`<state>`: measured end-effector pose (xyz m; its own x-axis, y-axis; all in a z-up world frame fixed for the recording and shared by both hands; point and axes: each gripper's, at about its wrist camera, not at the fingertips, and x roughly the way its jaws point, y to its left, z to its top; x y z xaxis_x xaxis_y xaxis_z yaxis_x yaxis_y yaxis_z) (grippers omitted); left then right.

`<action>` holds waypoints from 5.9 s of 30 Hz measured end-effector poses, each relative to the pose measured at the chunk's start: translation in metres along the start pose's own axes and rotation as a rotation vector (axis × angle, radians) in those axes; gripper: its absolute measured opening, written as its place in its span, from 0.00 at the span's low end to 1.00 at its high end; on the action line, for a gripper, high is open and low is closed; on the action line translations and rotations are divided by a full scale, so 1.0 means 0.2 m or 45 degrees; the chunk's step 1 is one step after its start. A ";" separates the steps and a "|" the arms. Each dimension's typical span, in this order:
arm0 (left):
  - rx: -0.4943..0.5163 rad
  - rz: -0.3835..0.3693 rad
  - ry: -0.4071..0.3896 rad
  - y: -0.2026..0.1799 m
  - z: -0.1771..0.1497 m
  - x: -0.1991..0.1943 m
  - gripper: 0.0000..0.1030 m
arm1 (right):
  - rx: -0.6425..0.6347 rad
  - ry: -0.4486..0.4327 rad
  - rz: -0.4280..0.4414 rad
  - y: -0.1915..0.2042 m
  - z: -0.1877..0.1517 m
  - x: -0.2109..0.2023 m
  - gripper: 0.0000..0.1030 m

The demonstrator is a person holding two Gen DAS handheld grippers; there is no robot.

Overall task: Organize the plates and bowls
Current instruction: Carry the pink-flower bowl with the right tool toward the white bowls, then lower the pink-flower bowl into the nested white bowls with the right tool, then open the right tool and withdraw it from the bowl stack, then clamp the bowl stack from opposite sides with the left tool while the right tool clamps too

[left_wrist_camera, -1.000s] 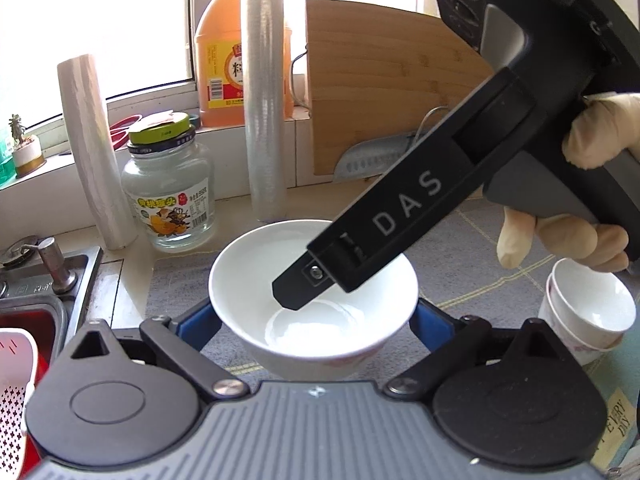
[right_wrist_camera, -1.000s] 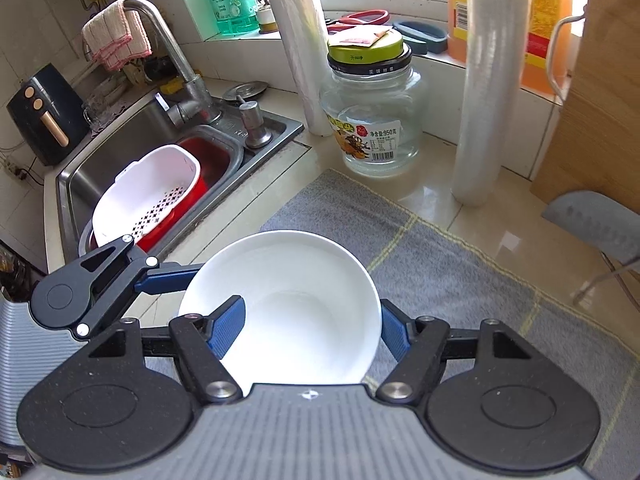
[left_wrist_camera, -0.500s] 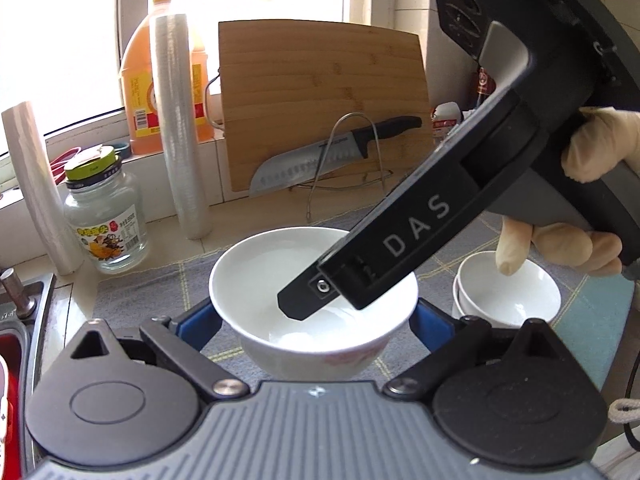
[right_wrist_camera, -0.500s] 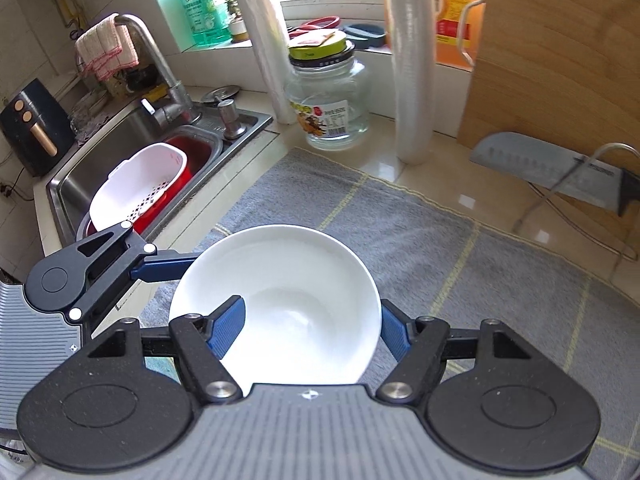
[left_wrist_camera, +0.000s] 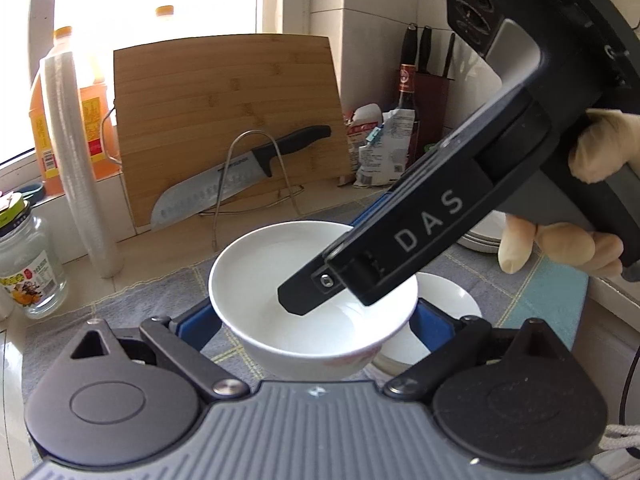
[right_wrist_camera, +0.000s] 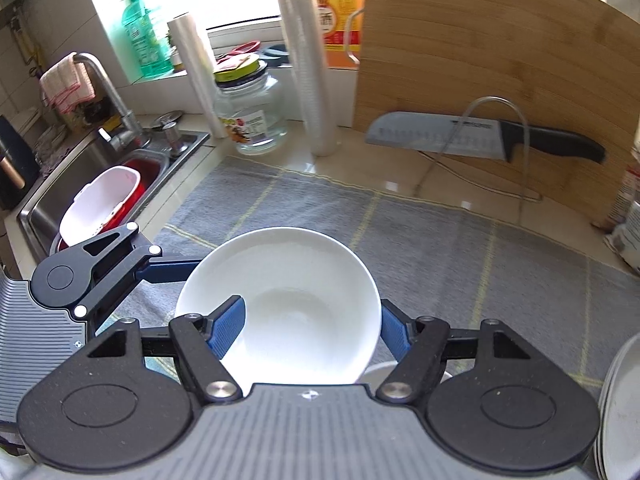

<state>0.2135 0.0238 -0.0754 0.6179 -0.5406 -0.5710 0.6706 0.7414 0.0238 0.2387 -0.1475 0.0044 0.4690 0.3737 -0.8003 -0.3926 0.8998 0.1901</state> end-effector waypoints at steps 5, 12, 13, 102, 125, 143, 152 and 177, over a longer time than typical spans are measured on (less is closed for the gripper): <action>0.030 -0.064 0.016 -0.10 0.02 0.07 0.96 | 0.050 -0.017 -0.048 -0.09 -0.08 -0.08 0.74; 0.051 -0.134 0.039 -0.20 0.01 0.15 0.96 | 0.109 -0.015 -0.100 -0.18 -0.17 -0.13 0.74; 0.049 -0.146 0.044 -0.21 0.02 0.16 0.96 | 0.115 -0.015 -0.105 -0.18 -0.18 -0.14 0.74; -0.004 -0.225 0.211 -0.05 -0.26 0.15 0.99 | -0.118 -0.161 -0.056 -0.18 -0.56 -0.32 1.00; -0.080 0.116 0.422 -0.37 -0.30 0.39 1.00 | -0.558 0.075 0.099 -0.50 -0.79 0.11 1.00; 0.159 -0.144 0.339 -0.26 -0.26 0.45 0.99 | -0.525 0.101 0.065 -0.49 -0.75 0.15 1.00; 0.277 -0.338 0.349 -0.14 -0.20 0.50 0.98 | -0.577 0.154 0.079 -0.45 -0.63 0.18 1.00; 0.509 -0.506 0.382 -0.15 -0.16 0.56 0.84 | -0.804 0.196 0.254 -0.40 -0.52 0.22 0.83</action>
<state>0.2494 -0.0471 -0.1667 0.1877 -0.5660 -0.8028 0.9622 0.2701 0.0346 0.2097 -0.2265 -0.1056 0.2398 0.4404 -0.8652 -0.8684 0.4957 0.0116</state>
